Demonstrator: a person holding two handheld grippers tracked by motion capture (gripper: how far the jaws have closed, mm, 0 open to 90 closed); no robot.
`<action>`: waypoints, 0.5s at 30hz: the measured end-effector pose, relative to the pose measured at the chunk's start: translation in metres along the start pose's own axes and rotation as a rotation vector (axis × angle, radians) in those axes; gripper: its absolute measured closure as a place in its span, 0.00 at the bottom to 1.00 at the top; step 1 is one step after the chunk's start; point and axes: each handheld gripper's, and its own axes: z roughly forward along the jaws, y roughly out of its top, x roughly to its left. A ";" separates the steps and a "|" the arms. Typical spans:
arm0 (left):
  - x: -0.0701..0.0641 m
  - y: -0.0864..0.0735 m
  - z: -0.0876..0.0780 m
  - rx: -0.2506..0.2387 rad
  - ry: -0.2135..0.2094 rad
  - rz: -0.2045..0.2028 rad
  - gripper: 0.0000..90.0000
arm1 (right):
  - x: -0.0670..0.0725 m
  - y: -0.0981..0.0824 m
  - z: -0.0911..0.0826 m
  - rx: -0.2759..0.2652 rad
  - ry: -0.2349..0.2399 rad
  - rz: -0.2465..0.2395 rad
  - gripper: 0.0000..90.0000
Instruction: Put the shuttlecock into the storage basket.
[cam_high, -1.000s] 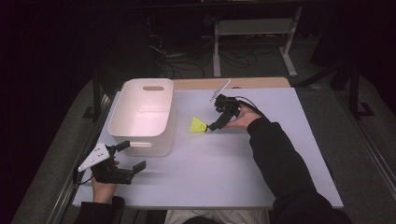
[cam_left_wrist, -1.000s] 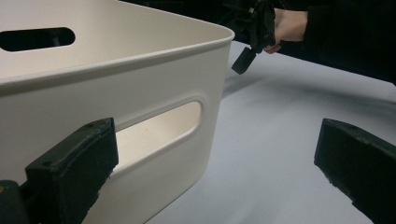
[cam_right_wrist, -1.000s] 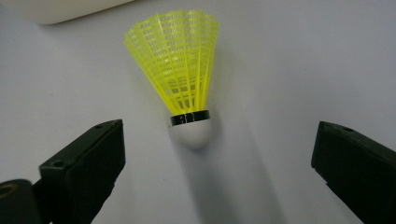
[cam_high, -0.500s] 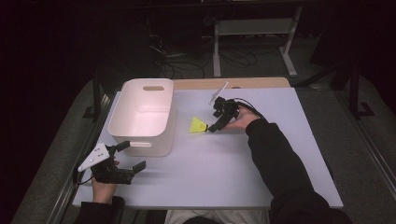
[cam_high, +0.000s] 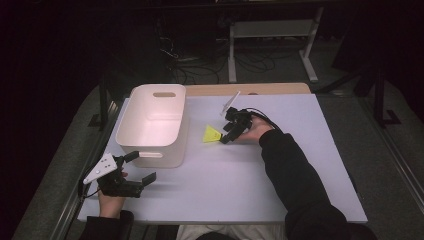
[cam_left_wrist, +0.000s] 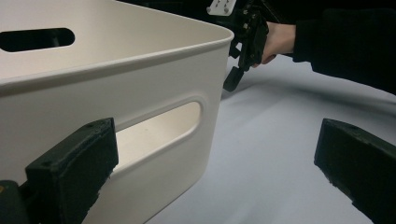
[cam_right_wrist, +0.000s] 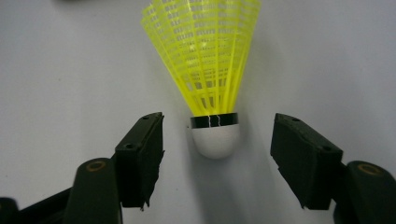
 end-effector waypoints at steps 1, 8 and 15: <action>0.000 0.000 0.000 0.000 0.000 0.000 0.00 | 0.000 0.000 0.001 0.004 0.005 -0.001 0.42; 0.000 0.000 0.000 -0.001 0.000 0.000 0.00 | -0.001 0.000 0.005 0.002 0.002 -0.013 0.53; 0.000 0.000 0.000 -0.001 0.000 0.000 0.00 | 0.000 0.001 0.008 0.011 0.007 -0.022 0.63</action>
